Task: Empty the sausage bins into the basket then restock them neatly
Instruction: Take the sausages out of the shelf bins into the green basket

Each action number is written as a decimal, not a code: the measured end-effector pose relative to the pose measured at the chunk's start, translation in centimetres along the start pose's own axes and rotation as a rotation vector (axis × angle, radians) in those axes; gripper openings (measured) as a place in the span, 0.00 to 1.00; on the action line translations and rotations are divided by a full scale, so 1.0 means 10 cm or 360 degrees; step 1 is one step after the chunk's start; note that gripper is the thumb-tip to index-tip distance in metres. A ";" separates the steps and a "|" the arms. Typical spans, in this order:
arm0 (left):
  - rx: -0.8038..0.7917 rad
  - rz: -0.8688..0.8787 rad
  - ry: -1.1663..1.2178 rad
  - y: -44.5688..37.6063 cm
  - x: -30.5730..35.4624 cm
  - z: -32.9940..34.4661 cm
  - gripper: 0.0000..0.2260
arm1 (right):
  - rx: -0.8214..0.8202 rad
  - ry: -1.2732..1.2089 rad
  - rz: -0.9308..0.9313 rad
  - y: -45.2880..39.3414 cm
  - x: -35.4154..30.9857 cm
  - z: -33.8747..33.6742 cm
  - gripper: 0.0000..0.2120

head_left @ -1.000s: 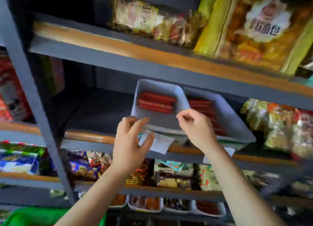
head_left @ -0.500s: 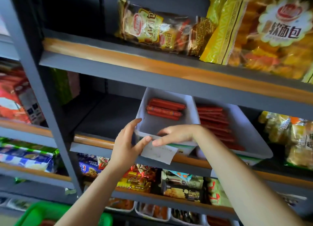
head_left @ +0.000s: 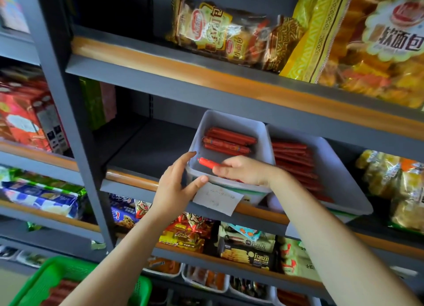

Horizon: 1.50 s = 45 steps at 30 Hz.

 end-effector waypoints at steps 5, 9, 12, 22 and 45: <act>-0.0177 -0.0180 0.0259 0.06 0.06 -0.07 0.27 | 0.0207 -0.0370 -0.0208 0.07 -0.25 -0.11 0.17; -0.0036 -0.0179 0.0734 0.32 0.34 -0.37 0.16 | 0.0270 -0.0335 -0.0294 0.06 -0.68 -0.05 0.17; -0.0035 -0.0240 0.1083 0.45 0.33 -0.60 0.14 | 0.0153 -0.0315 -0.0306 -0.07 -0.90 0.23 0.17; 0.0500 -0.1042 0.1816 1.01 -1.99 -1.51 0.06 | -0.0247 -0.0604 -0.0092 -1.32 -0.61 2.45 0.08; -0.0170 -0.1481 -0.1170 3.58 -5.74 -0.98 0.45 | -0.0378 -0.0876 0.1739 -1.25 1.88 6.99 0.12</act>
Point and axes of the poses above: each hand's wrist, its own y-axis away from the middle knuckle, its own z-axis out of the palm, x = y × z, the point moved 6 cm from there along -y, towards the middle knuckle, and after that the axes turned 12 degrees about -z, right-handed, at the moved point
